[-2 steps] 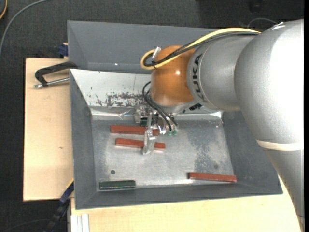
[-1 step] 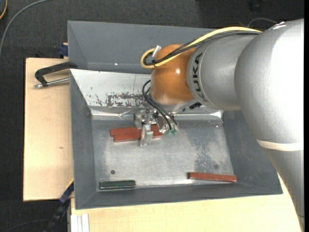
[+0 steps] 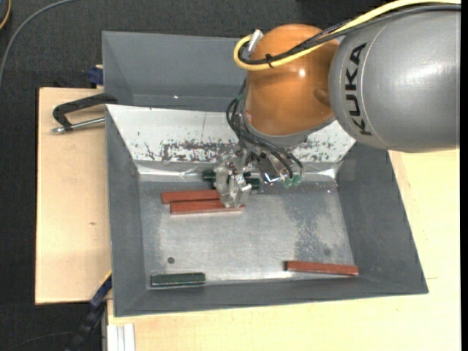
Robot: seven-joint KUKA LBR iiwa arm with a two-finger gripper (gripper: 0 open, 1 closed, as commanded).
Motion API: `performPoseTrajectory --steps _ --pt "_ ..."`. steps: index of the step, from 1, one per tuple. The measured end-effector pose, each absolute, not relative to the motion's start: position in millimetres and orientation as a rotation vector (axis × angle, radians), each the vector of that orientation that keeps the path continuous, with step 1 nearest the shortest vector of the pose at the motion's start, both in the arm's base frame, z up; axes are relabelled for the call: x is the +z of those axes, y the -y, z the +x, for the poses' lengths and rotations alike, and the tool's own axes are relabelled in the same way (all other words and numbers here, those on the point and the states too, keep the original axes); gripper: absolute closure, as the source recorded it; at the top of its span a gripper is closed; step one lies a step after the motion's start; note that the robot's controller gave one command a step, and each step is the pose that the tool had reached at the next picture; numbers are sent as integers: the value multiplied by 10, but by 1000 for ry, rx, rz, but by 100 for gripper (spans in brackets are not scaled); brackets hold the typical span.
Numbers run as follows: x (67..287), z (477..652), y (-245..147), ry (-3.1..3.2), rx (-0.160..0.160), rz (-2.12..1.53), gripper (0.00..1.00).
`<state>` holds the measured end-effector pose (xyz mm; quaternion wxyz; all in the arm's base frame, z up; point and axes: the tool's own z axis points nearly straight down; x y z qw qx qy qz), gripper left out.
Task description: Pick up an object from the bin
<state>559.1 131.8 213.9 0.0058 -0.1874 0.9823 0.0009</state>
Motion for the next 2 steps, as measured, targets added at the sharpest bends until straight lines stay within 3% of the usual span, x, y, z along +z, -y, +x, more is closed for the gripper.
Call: performPoseTrajectory --steps 1,2 --pt "2114 5581 -1312 -3080 3 -586 0" --pt "900 5756 -1110 -3088 2 -605 0"
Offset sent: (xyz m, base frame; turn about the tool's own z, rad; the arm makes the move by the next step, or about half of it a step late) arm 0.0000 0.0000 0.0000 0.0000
